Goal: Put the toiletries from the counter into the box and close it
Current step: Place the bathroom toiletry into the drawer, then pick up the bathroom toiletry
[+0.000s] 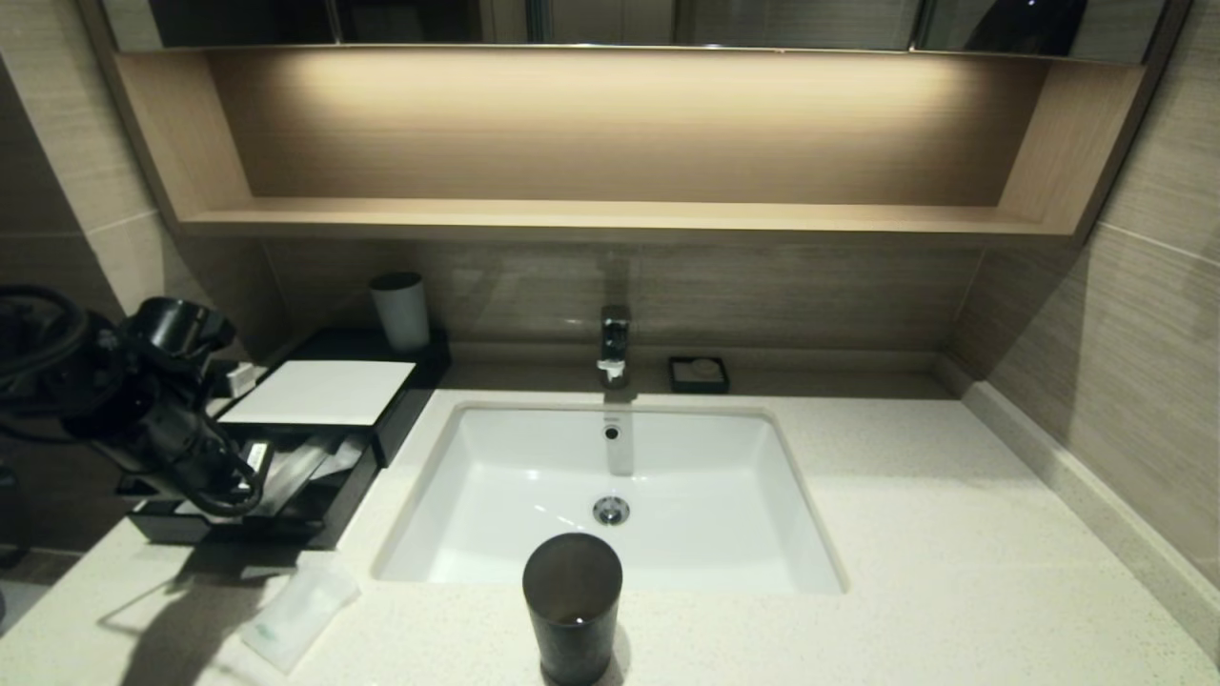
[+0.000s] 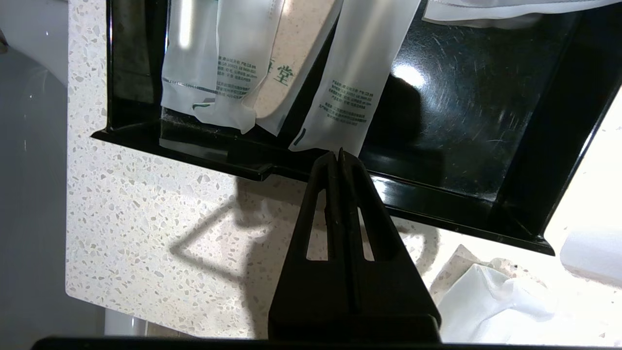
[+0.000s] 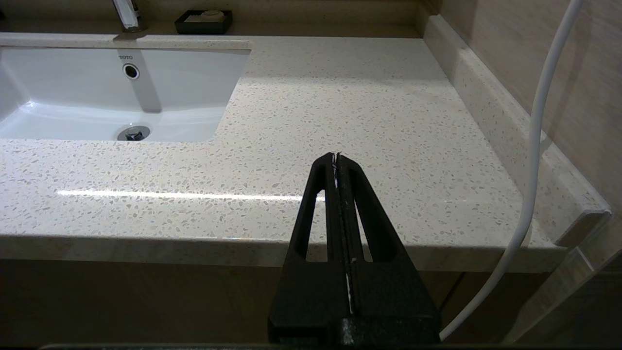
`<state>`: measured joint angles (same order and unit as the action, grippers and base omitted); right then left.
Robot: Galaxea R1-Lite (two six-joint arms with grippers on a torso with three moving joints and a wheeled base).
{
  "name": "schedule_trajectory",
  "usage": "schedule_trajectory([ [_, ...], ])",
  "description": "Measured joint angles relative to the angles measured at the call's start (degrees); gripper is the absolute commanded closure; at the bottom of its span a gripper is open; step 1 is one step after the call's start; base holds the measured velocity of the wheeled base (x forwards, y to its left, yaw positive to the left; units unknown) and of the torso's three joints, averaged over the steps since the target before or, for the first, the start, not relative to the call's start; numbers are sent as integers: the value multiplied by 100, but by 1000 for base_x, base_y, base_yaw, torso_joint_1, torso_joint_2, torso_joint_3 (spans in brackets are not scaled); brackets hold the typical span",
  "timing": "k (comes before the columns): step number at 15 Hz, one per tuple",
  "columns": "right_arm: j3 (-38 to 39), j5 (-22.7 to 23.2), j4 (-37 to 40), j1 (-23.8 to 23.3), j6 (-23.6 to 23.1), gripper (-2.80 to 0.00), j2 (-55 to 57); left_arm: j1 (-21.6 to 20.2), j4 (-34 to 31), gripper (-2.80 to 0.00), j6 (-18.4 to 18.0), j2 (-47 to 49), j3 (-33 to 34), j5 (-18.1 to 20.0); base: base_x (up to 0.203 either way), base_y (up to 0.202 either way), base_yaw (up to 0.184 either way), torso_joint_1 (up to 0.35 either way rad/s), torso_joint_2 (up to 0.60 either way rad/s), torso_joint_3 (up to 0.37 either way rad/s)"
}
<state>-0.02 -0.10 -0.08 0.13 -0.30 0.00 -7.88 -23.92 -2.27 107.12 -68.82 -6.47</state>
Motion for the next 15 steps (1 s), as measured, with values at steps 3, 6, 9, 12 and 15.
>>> schedule_trajectory([
  [3,2,0,1,0,-2,0,0,7,-2,0,8,-158,5,0,0,0,0,0,0,0],
  [6,2,0,1,0,0,0,0,24,-6,0,43,-548,5,-3,0,0,0,0,0,0],
  [9,2,0,1,-2,-2,0,0,147,-67,0,43,-1118,116,-5,0,0,0,0,0,0],
  [12,2,0,3,-4,-2,0,0,384,-87,0,27,-1713,584,-5,0,0,0,0,0,0],
  [15,2,0,1,-2,-2,0,0,718,-91,0,40,-2213,1057,2,0,0,0,0,0,0],
])
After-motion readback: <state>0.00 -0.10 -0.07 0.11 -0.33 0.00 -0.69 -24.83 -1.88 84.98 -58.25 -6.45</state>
